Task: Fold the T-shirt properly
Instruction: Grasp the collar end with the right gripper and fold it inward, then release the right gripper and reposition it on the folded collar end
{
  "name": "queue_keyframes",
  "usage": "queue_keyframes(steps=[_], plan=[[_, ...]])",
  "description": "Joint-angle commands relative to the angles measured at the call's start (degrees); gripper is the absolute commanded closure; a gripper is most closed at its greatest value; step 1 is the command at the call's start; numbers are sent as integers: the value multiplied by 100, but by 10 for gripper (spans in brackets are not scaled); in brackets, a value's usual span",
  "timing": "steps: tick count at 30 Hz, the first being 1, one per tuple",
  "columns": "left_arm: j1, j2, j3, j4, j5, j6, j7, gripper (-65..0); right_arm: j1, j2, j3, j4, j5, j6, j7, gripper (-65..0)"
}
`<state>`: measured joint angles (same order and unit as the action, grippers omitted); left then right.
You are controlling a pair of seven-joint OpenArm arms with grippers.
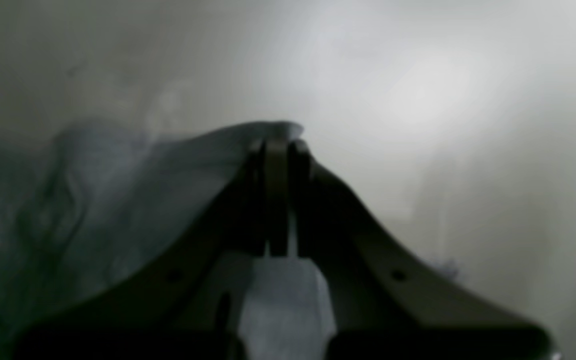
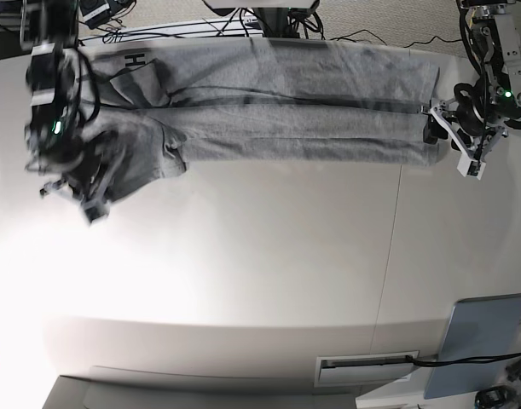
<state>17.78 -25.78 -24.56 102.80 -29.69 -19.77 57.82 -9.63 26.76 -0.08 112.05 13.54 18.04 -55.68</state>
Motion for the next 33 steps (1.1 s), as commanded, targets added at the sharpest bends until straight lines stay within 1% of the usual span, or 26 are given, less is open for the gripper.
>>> queue_keyframes(steps=[1, 4, 8, 12, 16, 21, 25, 27, 33], plan=[[-31, -103, -48, 98, -37, 20, -79, -373, -107, 103, 55, 389, -76, -15, 120, 0], [-31, -103, -48, 96, -37, 20, -79, -373, -732, 103, 55, 1121, -164, -17, 39, 0], [-31, -103, -48, 98, -37, 20, -79, -373, -1478, 101, 55, 1775, -162, -9, -24, 0], [-31, -103, -48, 98, -37, 20, -79, -373, -2004, 101, 55, 2280, -155, 28, -256, 0], [-33, -101, -48, 98, -39, 20, -79, -373, -2406, 103, 48, 2295, 42, 282, -361, 0], [-33, -103, -48, 98, -39, 20, -79, -373, -2688, 103, 48, 2295, 413, 586, -470, 0], [-33, -101, -48, 98, -39, 22, -79, -373, -2691, 103, 48, 2295, 984, 892, -636, 0], [-33, -101, -48, 96, -39, 22, -79, -373, -2691, 103, 48, 2295, 1161, 1058, -723, 0], [-33, -101, -48, 98, -39, 22, -79, -373, -2693, 103, 48, 2295, 1200, 1071, -1073, 0]])
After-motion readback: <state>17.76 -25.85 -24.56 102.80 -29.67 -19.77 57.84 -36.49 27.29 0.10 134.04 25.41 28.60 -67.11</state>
